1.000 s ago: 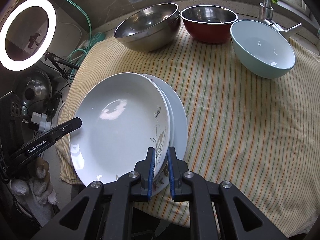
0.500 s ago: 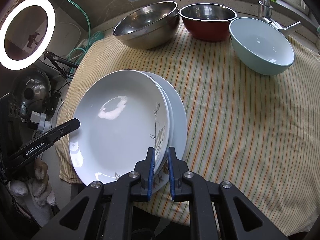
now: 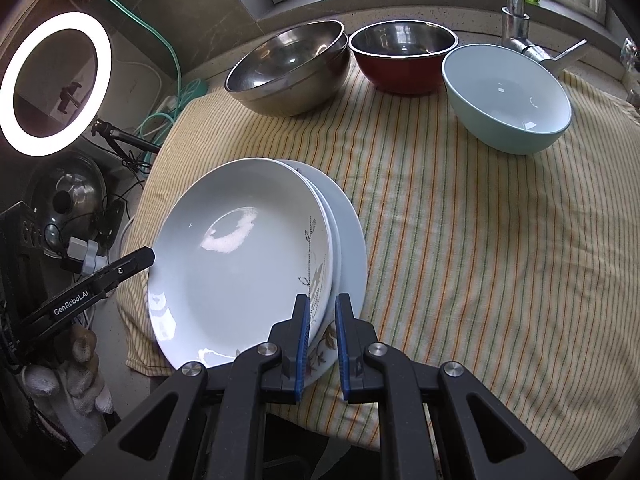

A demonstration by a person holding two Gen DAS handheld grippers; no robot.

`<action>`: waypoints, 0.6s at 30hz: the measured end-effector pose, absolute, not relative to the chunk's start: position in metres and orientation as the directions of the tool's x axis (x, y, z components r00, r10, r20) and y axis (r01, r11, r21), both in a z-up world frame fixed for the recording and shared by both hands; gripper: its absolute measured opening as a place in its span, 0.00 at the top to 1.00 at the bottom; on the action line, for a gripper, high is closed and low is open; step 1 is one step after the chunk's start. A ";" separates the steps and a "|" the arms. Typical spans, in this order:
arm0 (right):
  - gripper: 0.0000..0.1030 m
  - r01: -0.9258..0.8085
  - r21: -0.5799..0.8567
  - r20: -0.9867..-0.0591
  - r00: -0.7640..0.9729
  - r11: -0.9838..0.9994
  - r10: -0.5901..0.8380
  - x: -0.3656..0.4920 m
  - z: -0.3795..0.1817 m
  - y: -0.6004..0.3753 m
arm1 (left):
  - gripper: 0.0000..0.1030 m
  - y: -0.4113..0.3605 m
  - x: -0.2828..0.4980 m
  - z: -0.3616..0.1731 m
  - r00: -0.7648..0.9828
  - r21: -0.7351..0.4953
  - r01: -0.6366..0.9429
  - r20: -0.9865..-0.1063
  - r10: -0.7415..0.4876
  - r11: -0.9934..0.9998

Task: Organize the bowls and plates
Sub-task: 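Lower the gold-leaf plate onto the flowered plate stack, then open both tools and release the gold-leaf plate on the stack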

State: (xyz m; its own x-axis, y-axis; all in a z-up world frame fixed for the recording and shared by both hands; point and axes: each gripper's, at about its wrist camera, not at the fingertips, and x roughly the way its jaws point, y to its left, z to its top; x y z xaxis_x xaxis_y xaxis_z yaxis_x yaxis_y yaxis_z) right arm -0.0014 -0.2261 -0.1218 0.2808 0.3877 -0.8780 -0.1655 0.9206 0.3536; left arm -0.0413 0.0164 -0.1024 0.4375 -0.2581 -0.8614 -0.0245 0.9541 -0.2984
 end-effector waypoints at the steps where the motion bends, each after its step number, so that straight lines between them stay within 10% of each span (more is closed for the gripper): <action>1: 0.88 -0.163 0.355 -0.877 0.285 0.921 0.388 -0.002 -0.120 -0.228 | 0.88 0.017 -0.042 -0.101 0.444 -0.292 -0.023 -0.860 -0.252 0.956; 18: 0.67 -0.137 0.291 -0.857 0.403 0.947 0.321 0.007 -0.096 -0.229 | 0.87 0.013 -0.031 -0.072 0.505 -0.218 0.004 -0.842 -0.190 0.976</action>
